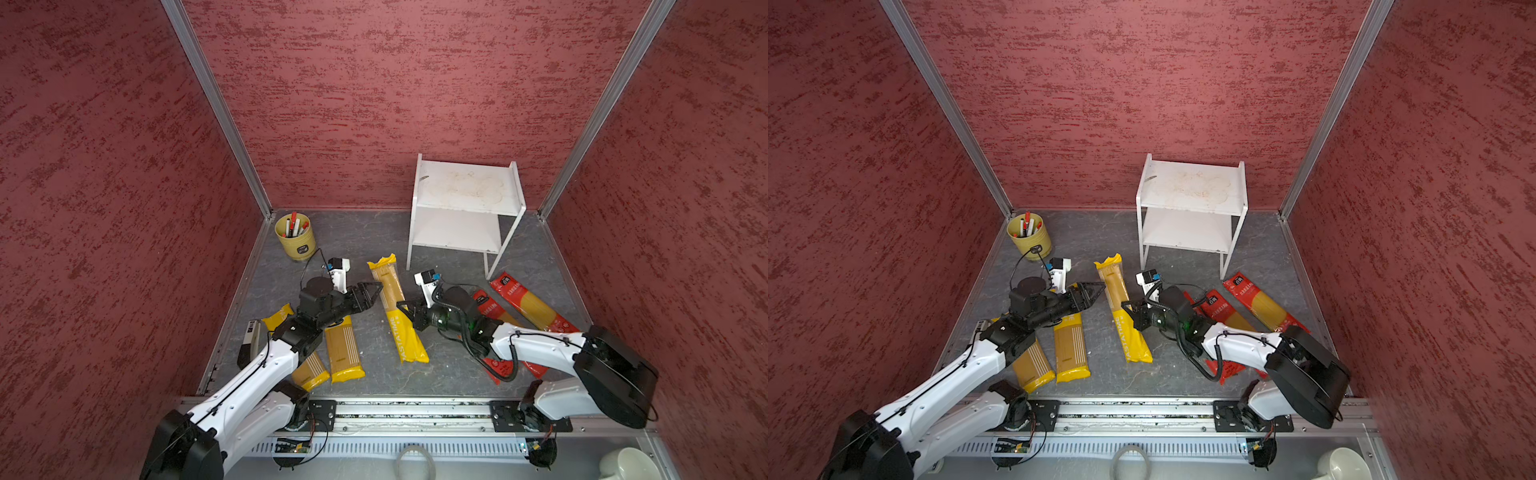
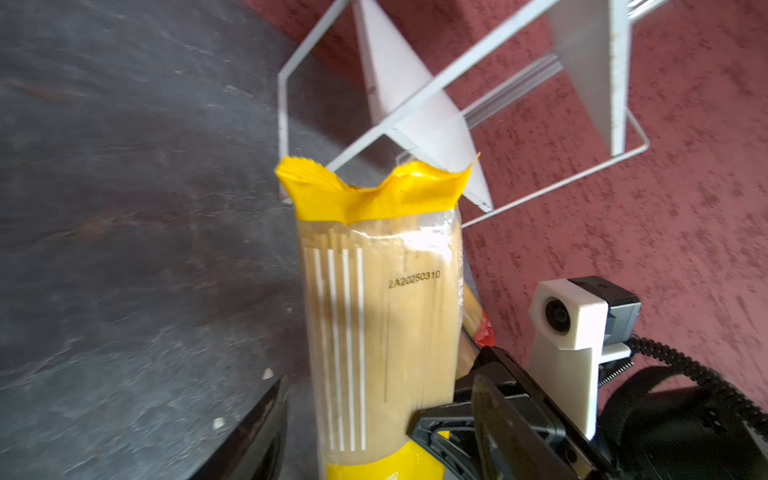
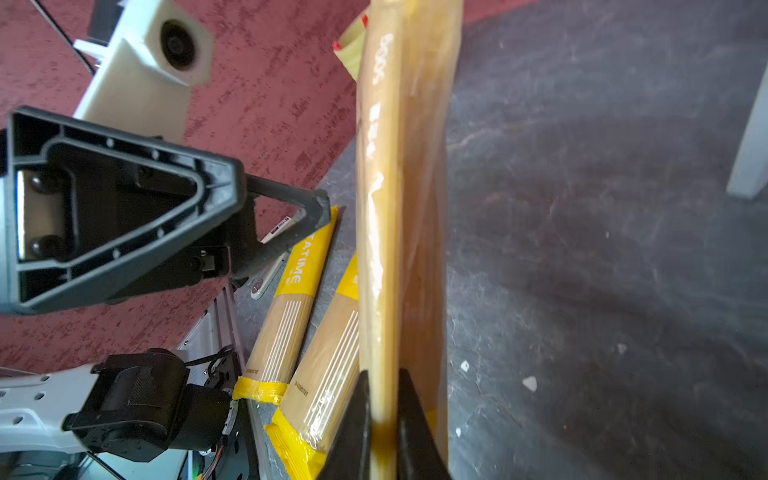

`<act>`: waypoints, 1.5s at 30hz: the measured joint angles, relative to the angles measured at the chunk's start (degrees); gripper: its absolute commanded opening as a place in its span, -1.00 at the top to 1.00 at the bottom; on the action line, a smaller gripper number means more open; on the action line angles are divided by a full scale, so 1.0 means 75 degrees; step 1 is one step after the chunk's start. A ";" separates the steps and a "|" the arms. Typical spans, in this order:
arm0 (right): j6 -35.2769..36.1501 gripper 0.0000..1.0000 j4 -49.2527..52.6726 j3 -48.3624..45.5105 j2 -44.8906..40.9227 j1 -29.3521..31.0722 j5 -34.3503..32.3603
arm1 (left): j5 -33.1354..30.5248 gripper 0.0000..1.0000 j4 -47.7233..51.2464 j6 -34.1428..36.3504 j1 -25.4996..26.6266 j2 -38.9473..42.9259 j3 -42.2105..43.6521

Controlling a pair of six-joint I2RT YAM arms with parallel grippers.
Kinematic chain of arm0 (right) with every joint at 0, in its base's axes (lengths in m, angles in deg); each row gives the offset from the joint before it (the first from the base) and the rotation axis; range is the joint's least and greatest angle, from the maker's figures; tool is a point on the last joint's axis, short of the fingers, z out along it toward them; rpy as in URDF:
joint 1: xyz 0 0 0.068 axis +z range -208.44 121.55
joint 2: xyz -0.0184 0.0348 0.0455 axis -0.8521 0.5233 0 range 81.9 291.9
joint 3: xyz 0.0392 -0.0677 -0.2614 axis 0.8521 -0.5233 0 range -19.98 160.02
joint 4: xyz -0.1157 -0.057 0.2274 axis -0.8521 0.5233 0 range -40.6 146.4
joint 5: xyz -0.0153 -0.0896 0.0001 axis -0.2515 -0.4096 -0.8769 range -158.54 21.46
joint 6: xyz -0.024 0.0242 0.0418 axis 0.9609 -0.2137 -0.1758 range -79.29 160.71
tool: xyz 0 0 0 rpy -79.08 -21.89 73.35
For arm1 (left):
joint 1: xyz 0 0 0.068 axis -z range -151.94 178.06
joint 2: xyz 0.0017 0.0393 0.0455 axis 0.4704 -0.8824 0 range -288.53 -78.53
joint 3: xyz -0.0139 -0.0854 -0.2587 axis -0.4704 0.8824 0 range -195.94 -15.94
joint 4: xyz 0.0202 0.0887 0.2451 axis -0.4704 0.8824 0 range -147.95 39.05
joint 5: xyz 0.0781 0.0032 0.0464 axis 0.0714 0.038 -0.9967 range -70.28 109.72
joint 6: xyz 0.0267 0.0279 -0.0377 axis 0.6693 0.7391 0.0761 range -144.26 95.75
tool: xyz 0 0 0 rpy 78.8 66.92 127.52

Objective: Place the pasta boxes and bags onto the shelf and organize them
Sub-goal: 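Raise the bag upright with both grippers and carry toward the shelf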

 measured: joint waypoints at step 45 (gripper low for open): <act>-0.0070 1.00 -0.2809 -0.0912 -0.1816 -0.1915 0.2716 | 0.3675 0.49 -0.4395 0.1279 0.0452 -0.3066 -0.1725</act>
